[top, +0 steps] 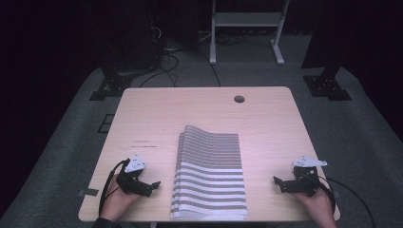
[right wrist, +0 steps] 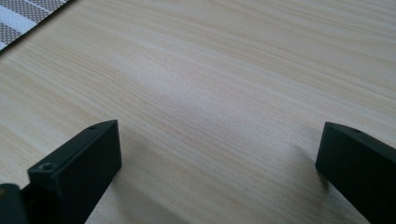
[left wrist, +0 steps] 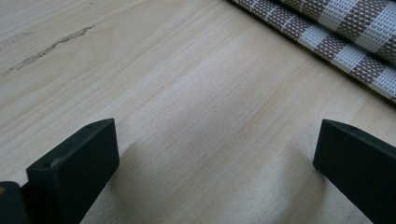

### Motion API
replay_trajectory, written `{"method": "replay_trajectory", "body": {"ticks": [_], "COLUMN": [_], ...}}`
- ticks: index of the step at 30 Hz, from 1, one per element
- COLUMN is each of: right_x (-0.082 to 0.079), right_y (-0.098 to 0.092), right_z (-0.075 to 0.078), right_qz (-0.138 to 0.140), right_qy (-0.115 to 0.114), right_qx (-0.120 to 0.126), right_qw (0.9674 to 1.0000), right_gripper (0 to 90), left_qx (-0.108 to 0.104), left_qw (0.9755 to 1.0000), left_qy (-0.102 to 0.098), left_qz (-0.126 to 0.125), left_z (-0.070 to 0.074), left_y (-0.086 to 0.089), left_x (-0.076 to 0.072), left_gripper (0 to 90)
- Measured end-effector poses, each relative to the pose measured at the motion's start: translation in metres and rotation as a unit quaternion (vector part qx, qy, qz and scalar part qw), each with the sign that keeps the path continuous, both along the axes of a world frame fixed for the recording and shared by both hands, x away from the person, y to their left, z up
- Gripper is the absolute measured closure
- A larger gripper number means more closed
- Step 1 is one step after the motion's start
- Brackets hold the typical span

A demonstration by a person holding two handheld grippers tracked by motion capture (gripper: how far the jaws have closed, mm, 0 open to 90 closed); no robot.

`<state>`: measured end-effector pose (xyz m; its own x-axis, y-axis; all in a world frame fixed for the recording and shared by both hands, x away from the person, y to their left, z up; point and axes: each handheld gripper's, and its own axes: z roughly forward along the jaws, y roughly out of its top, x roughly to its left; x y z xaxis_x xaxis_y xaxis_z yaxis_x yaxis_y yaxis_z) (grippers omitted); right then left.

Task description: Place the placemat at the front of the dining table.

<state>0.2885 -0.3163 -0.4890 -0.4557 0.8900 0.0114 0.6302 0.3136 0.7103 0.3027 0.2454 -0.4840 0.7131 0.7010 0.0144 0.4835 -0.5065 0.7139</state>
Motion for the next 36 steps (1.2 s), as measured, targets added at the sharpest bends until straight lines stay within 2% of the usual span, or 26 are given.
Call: {"method": "replay_trajectory", "body": {"ticks": [22,24,31,33,36], "right_x": [0.0,-0.001,-0.003,-0.003,-0.003], "right_y": [0.002,0.002,0.001,0.001,0.001], "right_z": [0.001,0.0,0.0,0.0,0.0], "right_qz": [0.0,0.001,0.003,0.003,0.003], "right_qy": [0.003,0.001,0.0,0.0,0.0], "right_qx": [-0.002,-0.001,0.0,-0.001,-0.001], "right_qw": [1.0,1.0,1.0,1.0,1.0], "right_gripper": [0.0,0.0,0.0,0.0,0.0], "left_qx": [-0.001,-0.006,-0.017,-0.029,-0.029], "left_qw": [1.0,1.0,0.9998,0.9995,0.9994], "left_qy": [0.001,0.007,-0.007,-0.004,-0.004], "left_qz": [0.002,0.0,-0.011,-0.012,-0.016], "left_z": [0.0,0.002,0.013,0.014,0.016], "left_y": [-0.001,-0.002,-0.01,-0.011,-0.012], "left_x": [0.0,0.001,0.0,0.0,0.001], "left_gripper": [0.0,0.0,0.0,0.0,0.0]}}
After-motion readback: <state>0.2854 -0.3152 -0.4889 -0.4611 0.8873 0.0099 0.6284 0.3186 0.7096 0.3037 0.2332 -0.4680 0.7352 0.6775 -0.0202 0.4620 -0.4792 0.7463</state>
